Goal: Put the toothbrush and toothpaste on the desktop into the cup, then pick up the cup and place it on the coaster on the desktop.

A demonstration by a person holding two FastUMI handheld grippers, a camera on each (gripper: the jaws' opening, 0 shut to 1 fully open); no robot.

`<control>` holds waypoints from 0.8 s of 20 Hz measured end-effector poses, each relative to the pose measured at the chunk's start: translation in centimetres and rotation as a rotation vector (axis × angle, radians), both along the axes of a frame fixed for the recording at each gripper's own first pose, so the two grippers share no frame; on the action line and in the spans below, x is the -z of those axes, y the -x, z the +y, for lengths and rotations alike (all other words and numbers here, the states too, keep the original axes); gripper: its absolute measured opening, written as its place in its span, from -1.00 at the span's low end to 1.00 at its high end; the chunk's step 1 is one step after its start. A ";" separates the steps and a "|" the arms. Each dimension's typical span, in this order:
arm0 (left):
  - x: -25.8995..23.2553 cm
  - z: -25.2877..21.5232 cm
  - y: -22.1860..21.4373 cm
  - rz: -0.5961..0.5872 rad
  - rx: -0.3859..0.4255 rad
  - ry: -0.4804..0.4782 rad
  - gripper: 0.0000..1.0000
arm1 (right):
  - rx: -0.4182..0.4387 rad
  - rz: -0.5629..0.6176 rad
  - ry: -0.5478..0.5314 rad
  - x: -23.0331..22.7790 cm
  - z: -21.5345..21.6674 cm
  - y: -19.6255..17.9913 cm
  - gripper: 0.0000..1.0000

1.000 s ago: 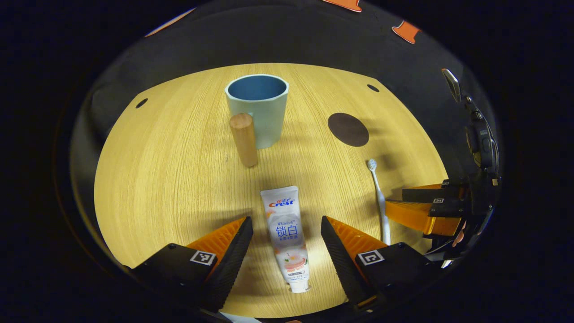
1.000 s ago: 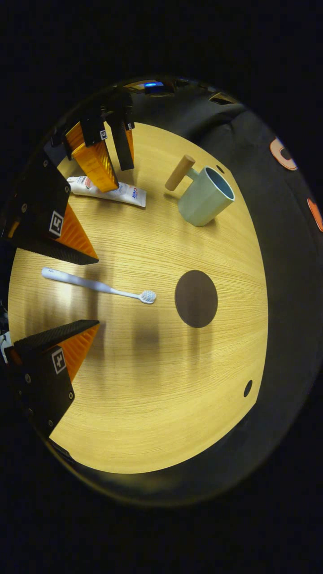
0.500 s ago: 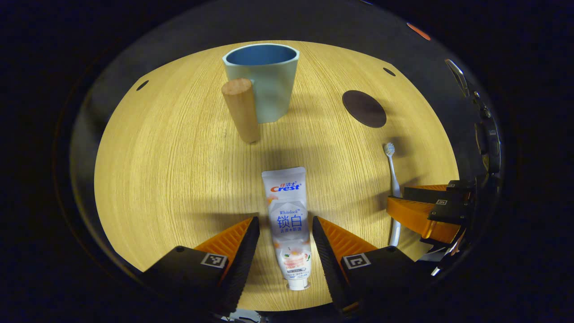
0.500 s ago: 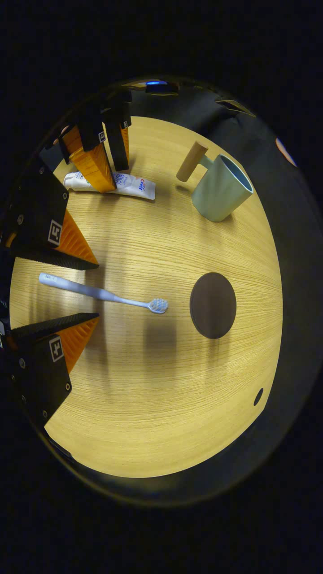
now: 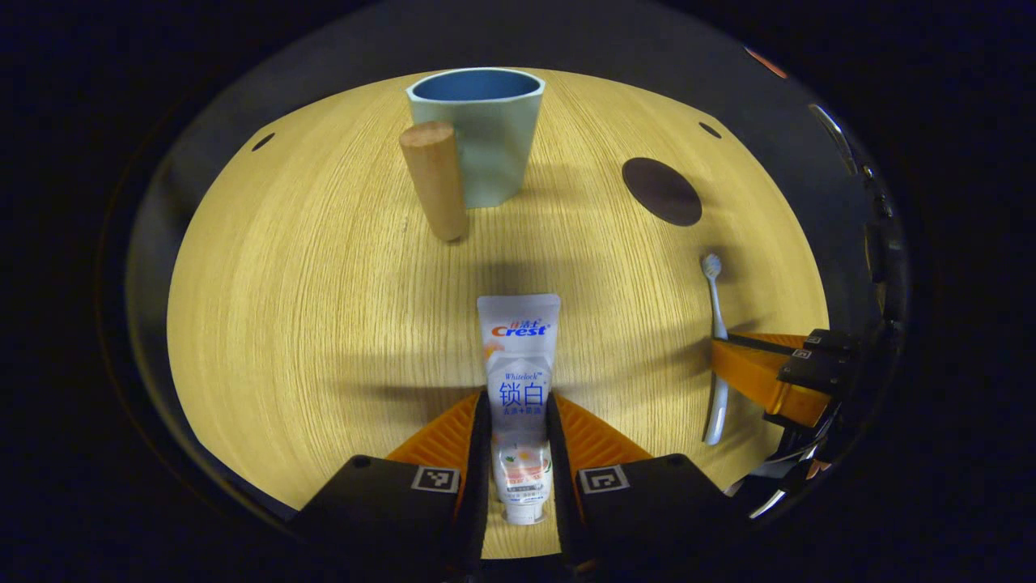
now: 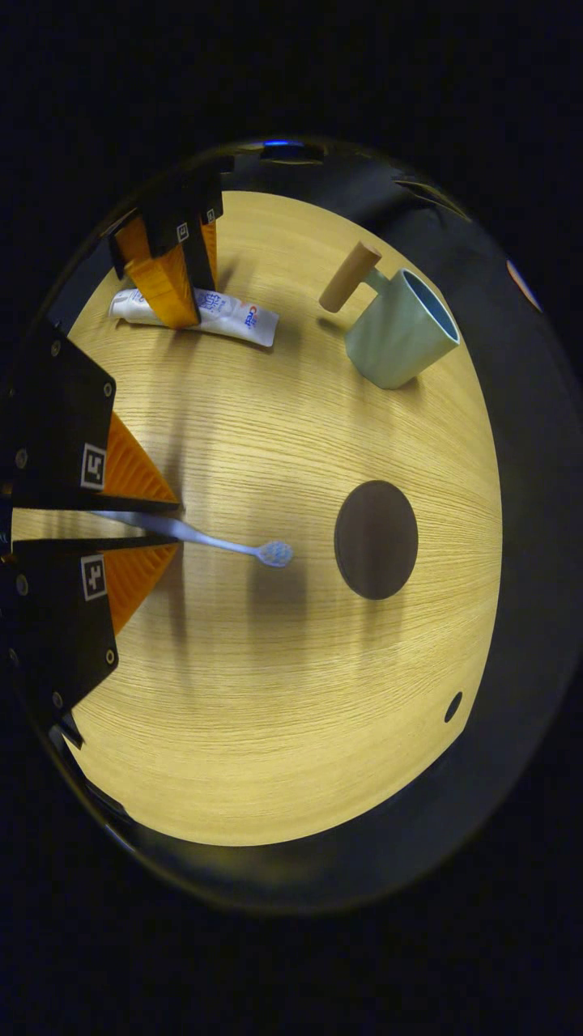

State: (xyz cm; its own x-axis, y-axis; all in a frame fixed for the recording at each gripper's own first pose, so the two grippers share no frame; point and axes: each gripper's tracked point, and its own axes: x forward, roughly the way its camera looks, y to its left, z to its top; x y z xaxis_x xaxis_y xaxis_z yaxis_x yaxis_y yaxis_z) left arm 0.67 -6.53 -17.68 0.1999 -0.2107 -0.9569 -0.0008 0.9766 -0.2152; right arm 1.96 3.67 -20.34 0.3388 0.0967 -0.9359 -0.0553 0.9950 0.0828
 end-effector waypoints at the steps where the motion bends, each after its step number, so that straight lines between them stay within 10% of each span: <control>1: -0.2 0.2 -0.5 -0.013 -0.008 0.015 -0.20 | -0.009 -0.006 -0.011 0.0 0.3 0.0 -0.75; 5: -0.1 0.1 -0.9 -0.055 0.032 0.046 -0.50 | -0.037 -0.036 -0.046 0.1 1.7 -0.2 -0.85; 16: 0.9 0.1 -1.5 -0.234 0.023 0.093 -0.51 | -0.072 -0.249 -0.113 -5.8 -0.1 -0.4 -0.87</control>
